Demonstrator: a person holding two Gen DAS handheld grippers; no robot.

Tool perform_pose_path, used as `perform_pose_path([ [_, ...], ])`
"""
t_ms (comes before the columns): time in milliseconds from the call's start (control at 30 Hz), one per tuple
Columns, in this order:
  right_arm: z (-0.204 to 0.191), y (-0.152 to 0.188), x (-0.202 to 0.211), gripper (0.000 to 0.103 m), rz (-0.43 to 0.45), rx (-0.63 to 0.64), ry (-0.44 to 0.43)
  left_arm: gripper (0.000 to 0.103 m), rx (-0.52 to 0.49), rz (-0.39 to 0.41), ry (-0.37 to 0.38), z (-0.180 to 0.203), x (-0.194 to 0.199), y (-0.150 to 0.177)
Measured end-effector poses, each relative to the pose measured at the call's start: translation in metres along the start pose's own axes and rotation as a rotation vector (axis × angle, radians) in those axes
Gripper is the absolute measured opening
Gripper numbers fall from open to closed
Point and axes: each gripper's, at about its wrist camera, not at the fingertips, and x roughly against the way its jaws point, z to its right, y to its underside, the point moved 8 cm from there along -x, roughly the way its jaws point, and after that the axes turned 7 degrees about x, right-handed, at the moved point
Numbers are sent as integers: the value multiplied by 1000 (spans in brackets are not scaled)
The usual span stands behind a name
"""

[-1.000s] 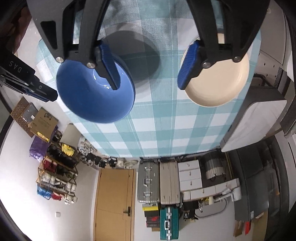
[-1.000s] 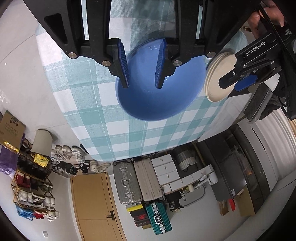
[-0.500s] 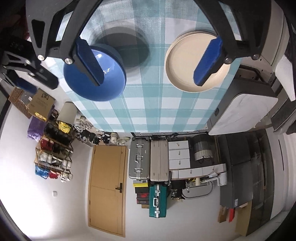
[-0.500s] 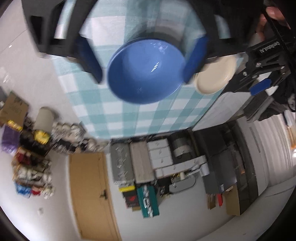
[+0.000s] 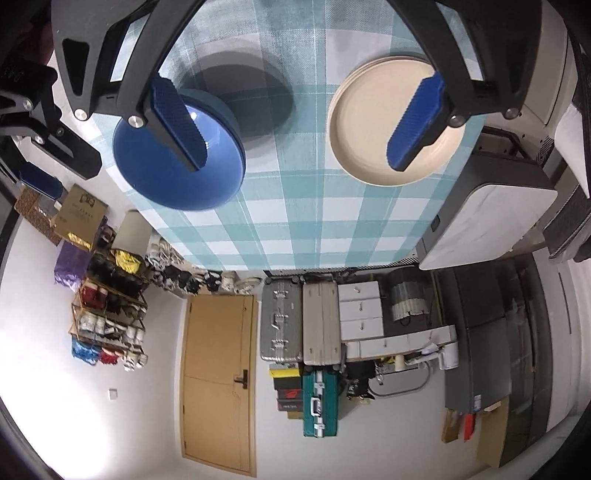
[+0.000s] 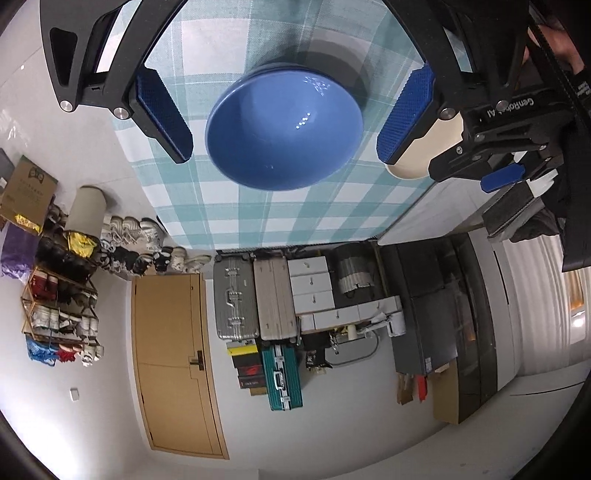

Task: Organize plates and bowls
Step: 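Grasp the nested blue bowls' rim with the left tool while the right tool grasps the opposite rim, then lift the nested blue bowls with both tools and carry them over the beige plates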

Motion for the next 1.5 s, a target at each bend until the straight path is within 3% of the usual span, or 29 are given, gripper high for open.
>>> perform_pose_path([
  [233,17,12,-23,102,-65,-42,3,99,-30,-49,-22,3,-36,-16],
  [500,44,31,-54,102,-139,-100,-7,99,12,-265,11,5,-92,12],
  [733,71,45,-84,102,-228,-163,-1,99,-50,-436,61,26,-123,33],
  [933,86,52,-112,102,-347,-237,-47,99,-46,-595,148,34,-145,39],
  [1033,90,54,-128,102,-415,-313,-131,98,-54,-643,206,41,-150,40],
  [1167,89,66,-143,102,-500,-420,-218,97,-137,-696,232,50,-157,48],
  [1300,86,75,-151,101,-550,-439,-221,66,-152,-810,242,49,-166,60],
  [1333,85,75,-152,96,-554,-437,-222,59,-155,-826,258,50,-166,61],
  [1467,80,82,-154,70,-591,-443,-241,52,-113,-888,299,48,-169,62],
  [1500,80,83,-155,68,-597,-449,-246,46,-104,-908,318,49,-168,63],
])
